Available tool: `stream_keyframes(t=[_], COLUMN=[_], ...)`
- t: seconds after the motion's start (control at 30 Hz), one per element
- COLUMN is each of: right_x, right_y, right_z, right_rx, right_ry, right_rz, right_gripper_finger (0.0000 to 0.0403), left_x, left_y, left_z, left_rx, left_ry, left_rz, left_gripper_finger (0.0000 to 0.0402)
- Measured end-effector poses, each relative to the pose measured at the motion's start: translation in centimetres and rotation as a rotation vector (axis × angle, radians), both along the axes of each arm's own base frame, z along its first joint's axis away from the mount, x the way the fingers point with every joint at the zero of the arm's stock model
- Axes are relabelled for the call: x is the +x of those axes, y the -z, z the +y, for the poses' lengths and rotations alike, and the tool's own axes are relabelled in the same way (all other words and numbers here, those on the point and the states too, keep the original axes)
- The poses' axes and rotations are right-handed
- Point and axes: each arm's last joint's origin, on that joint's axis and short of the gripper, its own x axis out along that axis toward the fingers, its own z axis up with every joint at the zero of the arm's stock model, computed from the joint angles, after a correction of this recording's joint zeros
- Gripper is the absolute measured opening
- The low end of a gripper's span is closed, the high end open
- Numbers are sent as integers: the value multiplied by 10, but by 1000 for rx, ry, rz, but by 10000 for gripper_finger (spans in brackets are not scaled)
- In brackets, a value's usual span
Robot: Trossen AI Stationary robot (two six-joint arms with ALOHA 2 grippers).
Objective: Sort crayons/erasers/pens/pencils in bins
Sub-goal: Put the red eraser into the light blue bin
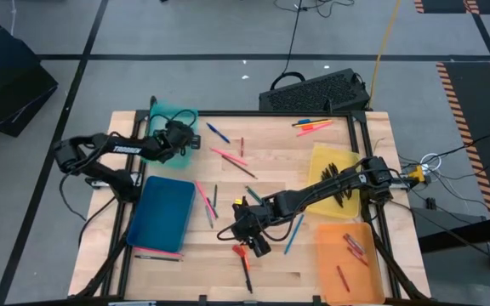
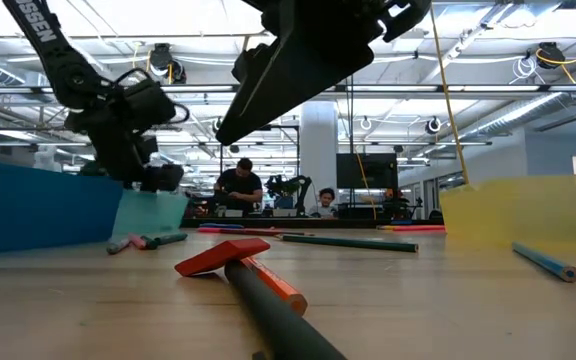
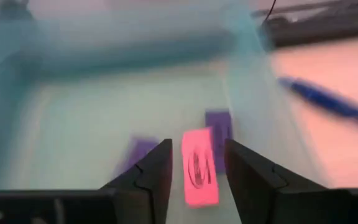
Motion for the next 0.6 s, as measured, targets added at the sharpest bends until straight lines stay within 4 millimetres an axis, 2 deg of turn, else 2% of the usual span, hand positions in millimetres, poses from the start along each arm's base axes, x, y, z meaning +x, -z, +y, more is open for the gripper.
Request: stream_keyframes(t=[0.27,0.37,0.47,0.6], right_x=[-2,-1,-2,-3], right_y=[1,1,1,1], right_z=[0,-1,0,4], right_rx=[-2,-12,-41,-59], right_ry=[6,-3,-15,-49], right_rz=[23,17,7,-1], right_gripper_finger=[235,235,235,235], left_x=[12,17,18,12], left_y=[-51,-75,-97,-119], left_z=[8,4,-13,-54], left_rx=[49,73,107,139], left_ry=[57,102,176,327], left_rz=[11,12,-13,-78], left_gripper_finger=[149,149,149,149])
